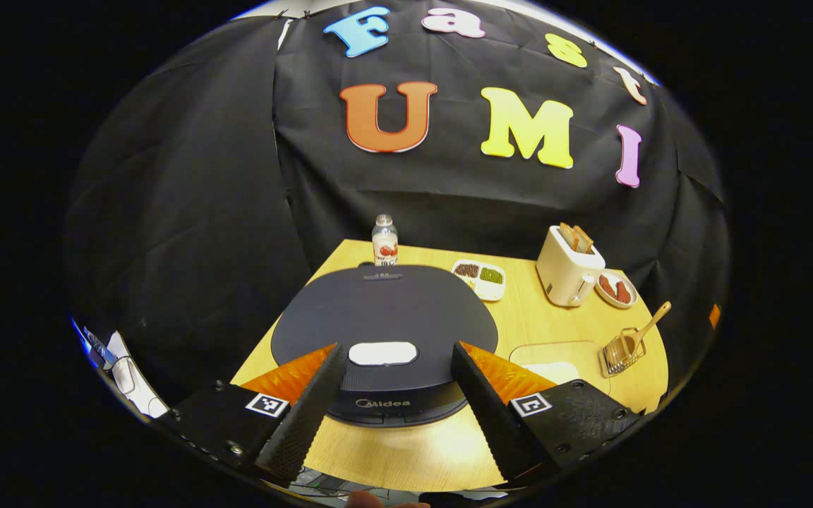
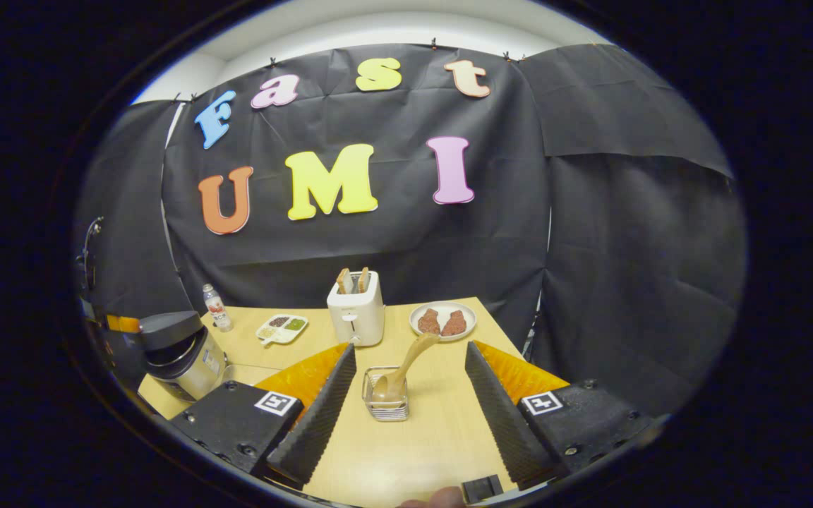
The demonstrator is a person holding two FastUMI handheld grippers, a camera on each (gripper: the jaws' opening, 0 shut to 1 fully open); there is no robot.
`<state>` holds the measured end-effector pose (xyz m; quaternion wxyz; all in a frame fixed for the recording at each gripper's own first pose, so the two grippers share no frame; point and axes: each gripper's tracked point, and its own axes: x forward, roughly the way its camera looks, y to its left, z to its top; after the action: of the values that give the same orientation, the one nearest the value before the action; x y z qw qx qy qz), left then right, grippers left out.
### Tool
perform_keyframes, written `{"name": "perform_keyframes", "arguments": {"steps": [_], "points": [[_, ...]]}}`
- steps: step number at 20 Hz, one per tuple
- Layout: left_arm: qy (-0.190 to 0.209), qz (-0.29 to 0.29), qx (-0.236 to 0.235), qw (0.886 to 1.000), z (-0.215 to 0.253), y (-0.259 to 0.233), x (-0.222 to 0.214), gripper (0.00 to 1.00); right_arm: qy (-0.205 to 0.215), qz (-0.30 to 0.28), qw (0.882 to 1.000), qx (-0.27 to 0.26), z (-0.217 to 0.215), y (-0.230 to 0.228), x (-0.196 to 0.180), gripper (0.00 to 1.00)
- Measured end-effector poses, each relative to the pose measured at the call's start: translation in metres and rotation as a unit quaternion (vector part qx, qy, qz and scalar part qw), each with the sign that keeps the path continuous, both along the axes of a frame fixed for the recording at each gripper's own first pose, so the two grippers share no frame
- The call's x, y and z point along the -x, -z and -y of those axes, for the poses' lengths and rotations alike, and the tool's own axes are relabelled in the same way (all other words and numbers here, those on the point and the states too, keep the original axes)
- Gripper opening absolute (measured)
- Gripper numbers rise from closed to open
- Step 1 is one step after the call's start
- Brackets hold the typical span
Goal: Close the left gripper, press the button to open the rice cooker; take a wooden spoon from the chopstick holder with the right hand, scoop a spoonful of rice and pour it into the rice cooker, then put the wooden spoon back into the chopstick holder.
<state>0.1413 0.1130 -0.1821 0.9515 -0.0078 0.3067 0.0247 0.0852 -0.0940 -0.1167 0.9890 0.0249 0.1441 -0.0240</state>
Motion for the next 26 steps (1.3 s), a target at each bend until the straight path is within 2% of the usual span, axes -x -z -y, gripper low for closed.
{"name": "perform_keyframes", "arguments": {"steps": [9, 17, 18, 26], "points": [[0.007, -0.041, 0.003, 0.999, 0.001, 0.042, 0.01, 0.99, 0.019, -0.013, 1.0, -0.006, 0.012, 0.011, 0.012, 1.0], [0.001, -0.023, 0.008, 1.0, -0.001, 0.048, 0.012, 1.0, 0.008, -0.019, 1.0, -0.011, -0.004, 0.018, 0.006, 0.99], [0.004, -0.02, 0.006, 1.0, -0.001, 0.052, 0.013, 0.98, 0.006, -0.018, 1.0, -0.008, -0.005, 0.016, 0.004, 1.0], [0.003, 0.002, -0.003, 1.0, -0.001, 0.04, 0.01, 0.96, 0.0, 0.004, 1.0, -0.001, -0.015, -0.007, 0.001, 1.0]]}}
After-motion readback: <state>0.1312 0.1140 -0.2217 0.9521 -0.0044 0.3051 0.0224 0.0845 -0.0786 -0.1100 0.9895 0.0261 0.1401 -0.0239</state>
